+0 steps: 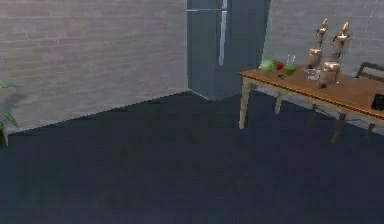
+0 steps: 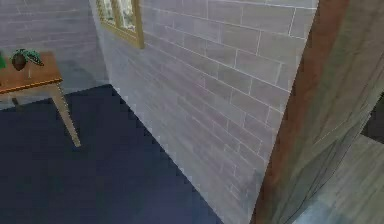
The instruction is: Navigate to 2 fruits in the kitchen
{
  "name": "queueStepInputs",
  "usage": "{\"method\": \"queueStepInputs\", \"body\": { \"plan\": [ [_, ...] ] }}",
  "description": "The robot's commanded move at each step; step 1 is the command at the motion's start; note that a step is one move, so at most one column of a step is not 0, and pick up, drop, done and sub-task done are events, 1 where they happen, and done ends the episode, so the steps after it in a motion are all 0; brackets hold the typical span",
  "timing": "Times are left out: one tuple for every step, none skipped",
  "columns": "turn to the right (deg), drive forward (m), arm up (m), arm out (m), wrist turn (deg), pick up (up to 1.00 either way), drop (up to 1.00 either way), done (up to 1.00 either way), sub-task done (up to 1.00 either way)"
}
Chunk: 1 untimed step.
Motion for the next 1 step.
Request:
{"method": "queueStepInputs", "body": {
  "plan": [
    [45.0, 0.00, 0.00, 0.00, 0.0, 0.00, 0.00, 0.00, 0.00]
  ]
}}
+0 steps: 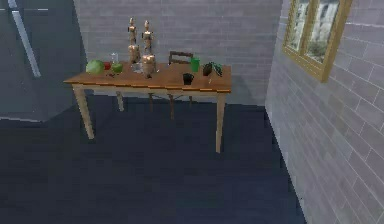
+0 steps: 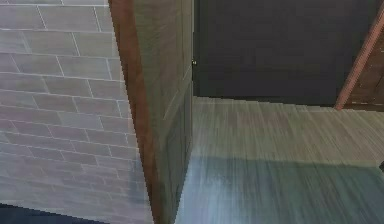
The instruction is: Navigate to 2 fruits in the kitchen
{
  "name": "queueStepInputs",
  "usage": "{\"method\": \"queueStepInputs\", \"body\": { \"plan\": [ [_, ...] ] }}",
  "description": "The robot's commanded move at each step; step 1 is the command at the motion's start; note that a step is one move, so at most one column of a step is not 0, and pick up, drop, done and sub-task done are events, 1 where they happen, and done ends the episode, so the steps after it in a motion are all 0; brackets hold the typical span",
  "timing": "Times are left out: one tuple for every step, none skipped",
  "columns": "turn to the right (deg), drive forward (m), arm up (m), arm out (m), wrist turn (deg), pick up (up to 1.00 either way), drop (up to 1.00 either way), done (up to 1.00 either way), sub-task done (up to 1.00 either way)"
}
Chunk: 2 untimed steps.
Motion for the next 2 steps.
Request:
{"method": "queueStepInputs", "body": {
  "plan": [
    [15.0, 0.00, 0.00, 0.00, 0.0, 0.00, 0.00, 0.00, 0.00],
    [0.0, 1.00, 0.00, 0.00, 0.0, 0.00, 0.00, 0.00, 0.00]
  ]
}}
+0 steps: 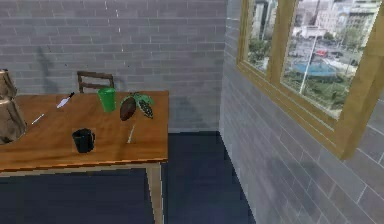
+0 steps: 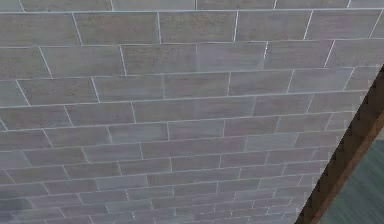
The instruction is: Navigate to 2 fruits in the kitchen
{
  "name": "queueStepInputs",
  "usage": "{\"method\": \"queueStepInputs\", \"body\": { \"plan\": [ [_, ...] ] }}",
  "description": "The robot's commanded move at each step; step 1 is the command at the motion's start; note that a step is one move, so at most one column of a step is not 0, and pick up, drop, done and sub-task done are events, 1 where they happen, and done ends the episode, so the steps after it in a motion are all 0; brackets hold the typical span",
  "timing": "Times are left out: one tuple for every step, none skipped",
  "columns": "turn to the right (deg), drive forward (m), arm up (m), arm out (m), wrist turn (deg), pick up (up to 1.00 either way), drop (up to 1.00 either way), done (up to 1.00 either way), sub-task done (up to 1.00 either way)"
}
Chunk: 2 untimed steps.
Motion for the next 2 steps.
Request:
{"method": "queueStepInputs", "body": {
  "plan": [
    [0.0, 0.35, 0.00, 0.00, 0.0, 0.00, 0.00, 0.00, 0.00],
    [-21.0, 0.00, 0.00, 0.00, 0.0, 0.00, 0.00, 0.00, 0.00]
  ]
}}
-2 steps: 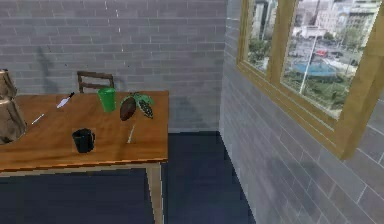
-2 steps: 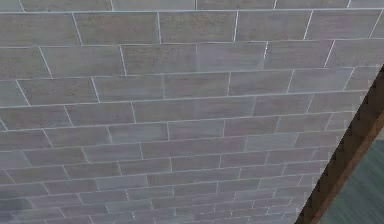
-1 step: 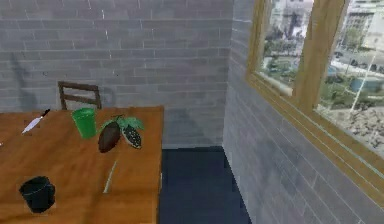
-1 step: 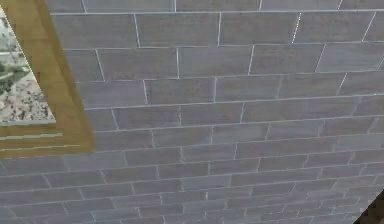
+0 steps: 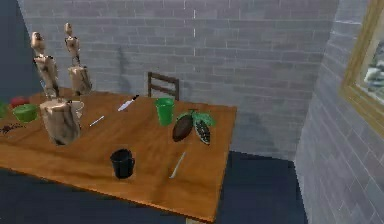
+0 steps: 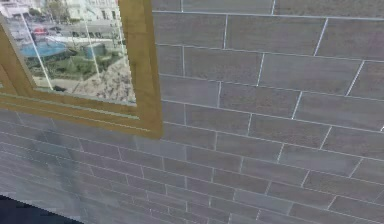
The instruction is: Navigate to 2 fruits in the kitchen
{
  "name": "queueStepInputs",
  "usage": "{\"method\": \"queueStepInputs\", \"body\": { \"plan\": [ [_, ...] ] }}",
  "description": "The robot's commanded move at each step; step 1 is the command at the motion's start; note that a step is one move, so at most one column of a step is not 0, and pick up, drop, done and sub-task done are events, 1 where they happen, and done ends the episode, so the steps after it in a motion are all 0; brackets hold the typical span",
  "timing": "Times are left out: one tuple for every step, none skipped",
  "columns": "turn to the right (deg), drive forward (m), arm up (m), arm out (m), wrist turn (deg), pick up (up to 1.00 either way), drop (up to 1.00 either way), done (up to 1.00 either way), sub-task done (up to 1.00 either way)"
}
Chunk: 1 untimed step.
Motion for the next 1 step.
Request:
{"method": "queueStepInputs", "body": {
  "plan": [
    [0.0, 0.00, 0.00, 0.00, 0.0, 0.00, 0.00, 0.00, 1.00]
  ]
}}
